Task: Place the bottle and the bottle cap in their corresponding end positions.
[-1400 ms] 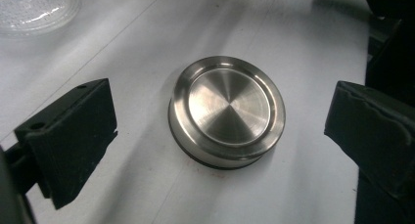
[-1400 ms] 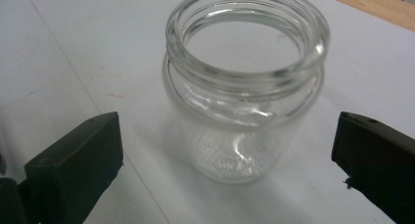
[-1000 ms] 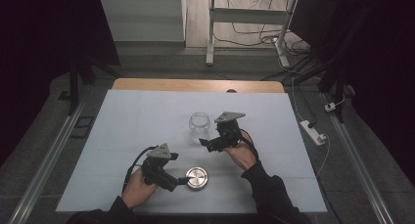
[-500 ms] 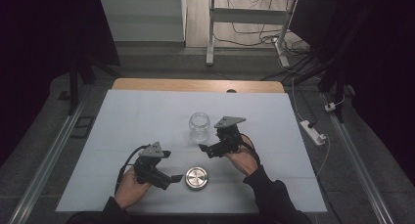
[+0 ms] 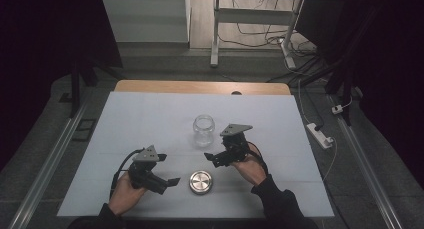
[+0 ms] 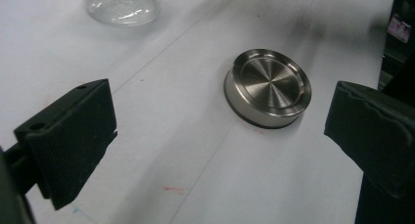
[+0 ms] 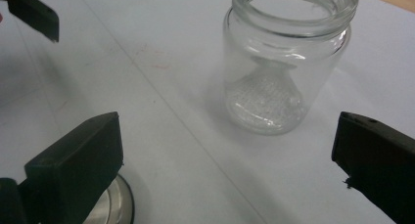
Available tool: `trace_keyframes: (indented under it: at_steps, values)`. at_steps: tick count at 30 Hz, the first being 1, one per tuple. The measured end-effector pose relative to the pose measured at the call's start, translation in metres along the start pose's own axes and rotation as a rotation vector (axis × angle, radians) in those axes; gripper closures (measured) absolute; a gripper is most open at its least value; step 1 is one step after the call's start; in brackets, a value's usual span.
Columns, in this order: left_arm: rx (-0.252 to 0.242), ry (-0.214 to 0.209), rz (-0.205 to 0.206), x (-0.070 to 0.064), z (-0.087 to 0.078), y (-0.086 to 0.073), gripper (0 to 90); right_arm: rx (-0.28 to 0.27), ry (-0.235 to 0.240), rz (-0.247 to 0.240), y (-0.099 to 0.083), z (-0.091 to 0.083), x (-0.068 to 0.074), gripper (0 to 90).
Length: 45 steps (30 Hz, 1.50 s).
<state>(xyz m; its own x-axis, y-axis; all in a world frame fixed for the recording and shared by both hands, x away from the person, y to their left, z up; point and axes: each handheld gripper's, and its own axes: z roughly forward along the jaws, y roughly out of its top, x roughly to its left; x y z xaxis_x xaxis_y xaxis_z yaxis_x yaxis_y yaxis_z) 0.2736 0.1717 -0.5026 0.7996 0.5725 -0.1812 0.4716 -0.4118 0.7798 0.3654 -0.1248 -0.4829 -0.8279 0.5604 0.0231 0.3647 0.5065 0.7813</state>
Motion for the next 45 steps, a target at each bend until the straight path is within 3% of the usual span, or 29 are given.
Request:
trace_keyframes:
  at_steps: [16, 28, 45]
  values:
    - [-0.003, 0.053, -0.014, 0.001, -0.027, -0.013, 0.0, -0.005, -0.008, 0.003, -0.015, -0.026, 0.010, 0.0]
    - [-0.027, 0.079, -0.067, 0.004, -0.051, -0.033, 0.0, -0.021, -0.019, 0.007, -0.032, -0.053, 0.015, 0.0]
    - [-0.056, 0.127, -0.149, 0.006, -0.084, -0.067, 0.0, -0.057, -0.100, 0.060, -0.066, -0.098, 0.005, 0.0]
